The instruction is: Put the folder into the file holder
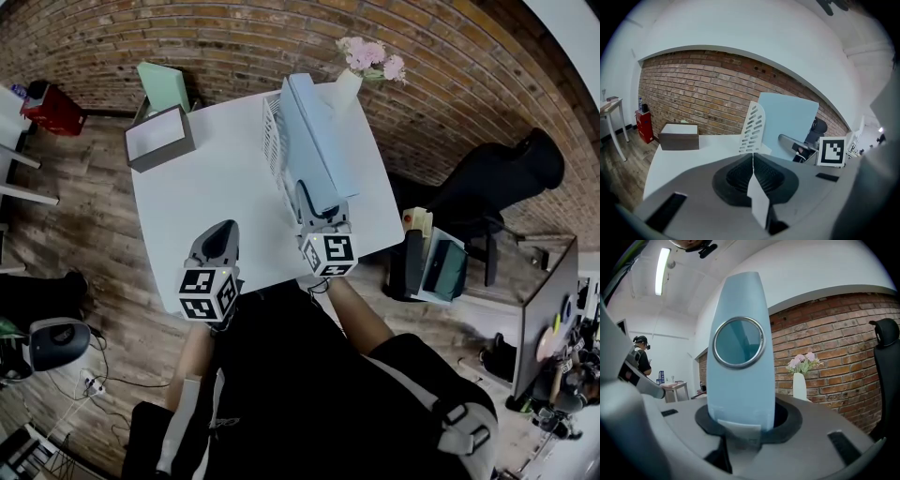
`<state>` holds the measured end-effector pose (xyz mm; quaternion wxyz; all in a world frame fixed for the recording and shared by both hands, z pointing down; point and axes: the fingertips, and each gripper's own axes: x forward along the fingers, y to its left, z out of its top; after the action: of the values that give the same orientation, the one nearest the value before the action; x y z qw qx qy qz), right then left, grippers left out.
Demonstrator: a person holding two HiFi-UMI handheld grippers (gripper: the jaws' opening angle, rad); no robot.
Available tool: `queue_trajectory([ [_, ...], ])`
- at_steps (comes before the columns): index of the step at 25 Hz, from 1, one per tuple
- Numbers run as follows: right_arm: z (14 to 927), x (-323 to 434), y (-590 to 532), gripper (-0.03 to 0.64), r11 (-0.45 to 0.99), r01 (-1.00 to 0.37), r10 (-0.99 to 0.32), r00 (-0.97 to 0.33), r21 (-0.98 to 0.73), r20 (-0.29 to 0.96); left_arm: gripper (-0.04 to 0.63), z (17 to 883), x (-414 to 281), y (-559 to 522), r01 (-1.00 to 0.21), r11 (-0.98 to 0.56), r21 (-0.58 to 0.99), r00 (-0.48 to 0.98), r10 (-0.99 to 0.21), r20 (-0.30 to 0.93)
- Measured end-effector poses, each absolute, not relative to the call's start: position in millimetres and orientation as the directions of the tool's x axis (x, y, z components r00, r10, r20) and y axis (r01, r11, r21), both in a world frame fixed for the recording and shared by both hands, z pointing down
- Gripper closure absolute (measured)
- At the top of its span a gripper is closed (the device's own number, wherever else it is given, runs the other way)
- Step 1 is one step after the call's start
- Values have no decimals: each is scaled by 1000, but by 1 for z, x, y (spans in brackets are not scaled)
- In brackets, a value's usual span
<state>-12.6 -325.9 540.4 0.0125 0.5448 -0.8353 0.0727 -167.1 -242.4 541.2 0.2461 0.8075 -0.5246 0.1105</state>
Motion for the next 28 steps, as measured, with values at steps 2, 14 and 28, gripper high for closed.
queue_trajectory([
  [2,542,-13,-326,453,395,-912,-908,-406,-106,108,572,542,-168,-243,-902,-327,283,424,-792,440],
  [14,554,-15,-326,451,396,-913,-901,-407,-100,147,572,545,-169,-243,-903,-321,286,422,-792,442],
  [28,568,-17,-325,445,406,-910,-887,-415,-87,204,572,545,-166,-244,-902,-324,285,424,-791,442],
])
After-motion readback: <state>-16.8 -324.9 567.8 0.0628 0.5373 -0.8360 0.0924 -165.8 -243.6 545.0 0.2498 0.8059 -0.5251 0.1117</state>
